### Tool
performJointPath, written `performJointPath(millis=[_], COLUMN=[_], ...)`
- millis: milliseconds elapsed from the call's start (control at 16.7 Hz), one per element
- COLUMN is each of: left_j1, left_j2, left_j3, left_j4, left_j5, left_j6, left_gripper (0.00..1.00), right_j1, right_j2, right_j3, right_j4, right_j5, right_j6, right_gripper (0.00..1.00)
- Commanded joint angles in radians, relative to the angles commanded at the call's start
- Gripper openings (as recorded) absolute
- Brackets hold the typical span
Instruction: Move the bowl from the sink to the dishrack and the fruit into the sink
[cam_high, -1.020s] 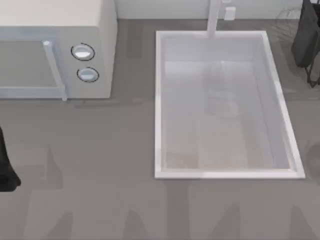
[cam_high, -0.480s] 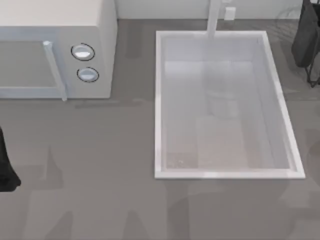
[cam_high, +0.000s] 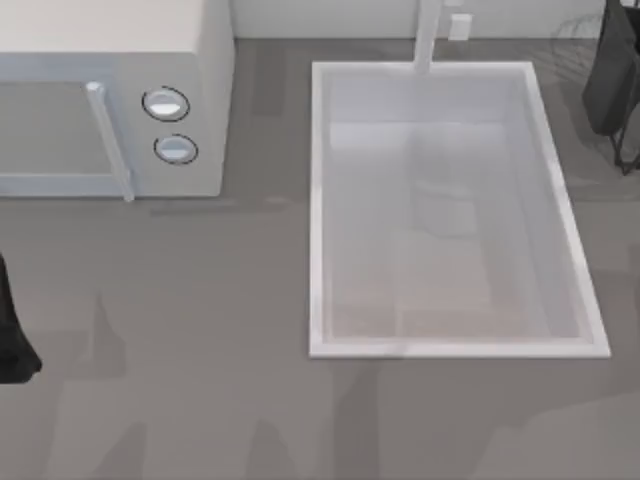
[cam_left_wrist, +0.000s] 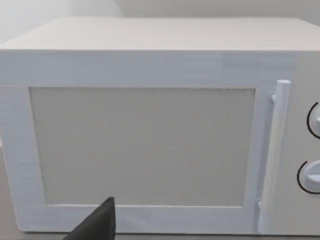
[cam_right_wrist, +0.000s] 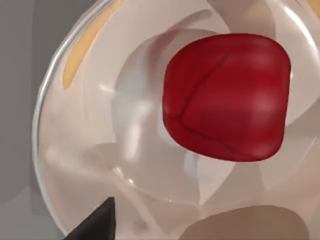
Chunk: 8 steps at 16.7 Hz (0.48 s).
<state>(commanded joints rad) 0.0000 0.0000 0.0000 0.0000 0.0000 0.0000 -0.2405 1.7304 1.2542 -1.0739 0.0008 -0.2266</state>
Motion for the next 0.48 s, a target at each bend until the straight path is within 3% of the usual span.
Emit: performJointPath(millis=[480], left_j1=[0.000], left_j2=[0.000], left_j3=[0.000], left_j4=[0.000], left_j5=[0.000], left_j6=[0.000], left_gripper=[1.00], right_j1=[0.003], right_j2=[0.032], right_j3=[0.000], right_j4=[0.002], right_j5=[0.001], right_j6=[-0.002], right_gripper=[1.00])
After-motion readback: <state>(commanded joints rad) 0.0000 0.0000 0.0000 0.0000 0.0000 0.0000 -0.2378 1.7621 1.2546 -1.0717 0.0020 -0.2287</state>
